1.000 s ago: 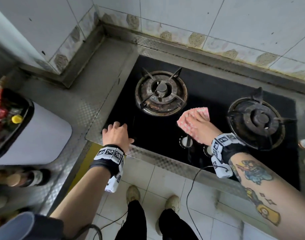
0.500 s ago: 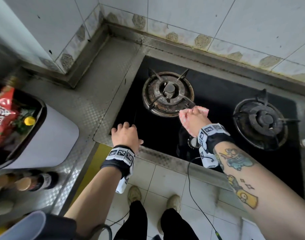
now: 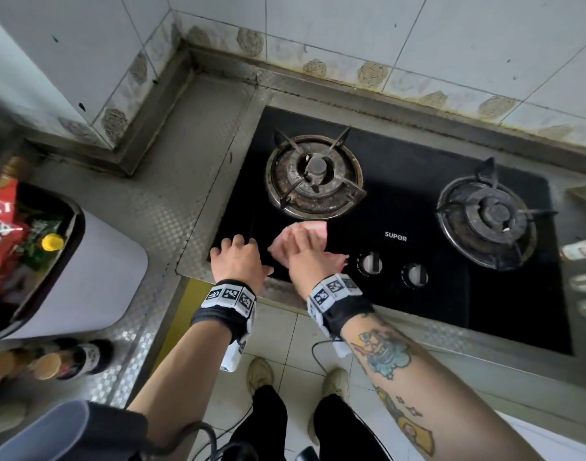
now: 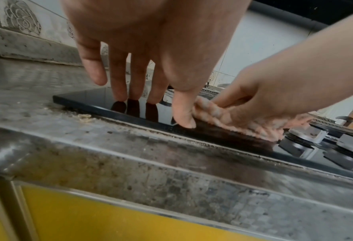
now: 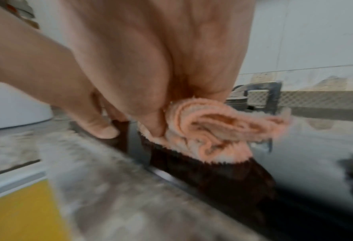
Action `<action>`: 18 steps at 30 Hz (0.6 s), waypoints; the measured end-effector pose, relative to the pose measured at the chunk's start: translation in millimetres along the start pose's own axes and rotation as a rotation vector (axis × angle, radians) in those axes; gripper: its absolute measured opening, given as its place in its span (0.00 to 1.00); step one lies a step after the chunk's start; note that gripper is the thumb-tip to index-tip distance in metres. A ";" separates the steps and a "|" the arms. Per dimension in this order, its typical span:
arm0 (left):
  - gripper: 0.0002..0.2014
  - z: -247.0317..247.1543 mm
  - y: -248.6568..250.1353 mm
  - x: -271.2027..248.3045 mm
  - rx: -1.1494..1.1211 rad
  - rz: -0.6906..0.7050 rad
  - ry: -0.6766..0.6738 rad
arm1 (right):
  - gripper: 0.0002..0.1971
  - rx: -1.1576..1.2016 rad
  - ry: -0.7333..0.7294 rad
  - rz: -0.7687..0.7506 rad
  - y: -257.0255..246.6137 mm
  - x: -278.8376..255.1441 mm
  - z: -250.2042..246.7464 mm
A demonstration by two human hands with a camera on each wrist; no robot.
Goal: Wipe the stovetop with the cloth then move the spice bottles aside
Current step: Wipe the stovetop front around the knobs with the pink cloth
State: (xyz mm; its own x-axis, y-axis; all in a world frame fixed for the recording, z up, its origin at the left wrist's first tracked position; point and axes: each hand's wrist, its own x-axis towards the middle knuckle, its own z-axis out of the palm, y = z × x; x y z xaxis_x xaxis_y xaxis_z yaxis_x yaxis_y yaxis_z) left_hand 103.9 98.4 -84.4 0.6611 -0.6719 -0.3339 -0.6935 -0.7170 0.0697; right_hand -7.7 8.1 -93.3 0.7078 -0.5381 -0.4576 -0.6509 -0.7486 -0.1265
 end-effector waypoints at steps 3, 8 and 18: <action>0.29 1.7 -3.3 0.5 0.010 0.025 0.010 | 0.35 -0.020 0.026 -0.116 -9.7 2.7 22.5; 0.34 5.2 -7.8 -0.5 0.003 0.082 0.006 | 0.35 0.096 0.088 0.097 43.7 5.3 32.5; 0.25 4.7 -21.1 3.3 -0.018 0.139 0.007 | 0.35 0.079 0.191 0.049 -22.4 32.4 23.7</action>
State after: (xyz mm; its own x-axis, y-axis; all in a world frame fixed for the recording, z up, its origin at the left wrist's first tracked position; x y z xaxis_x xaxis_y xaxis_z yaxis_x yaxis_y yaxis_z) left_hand 119.3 112.2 -91.5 0.5615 -0.7660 -0.3130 -0.7731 -0.6205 0.1316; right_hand 23.4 16.6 -126.2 0.7089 -0.6428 -0.2905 -0.7002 -0.6908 -0.1801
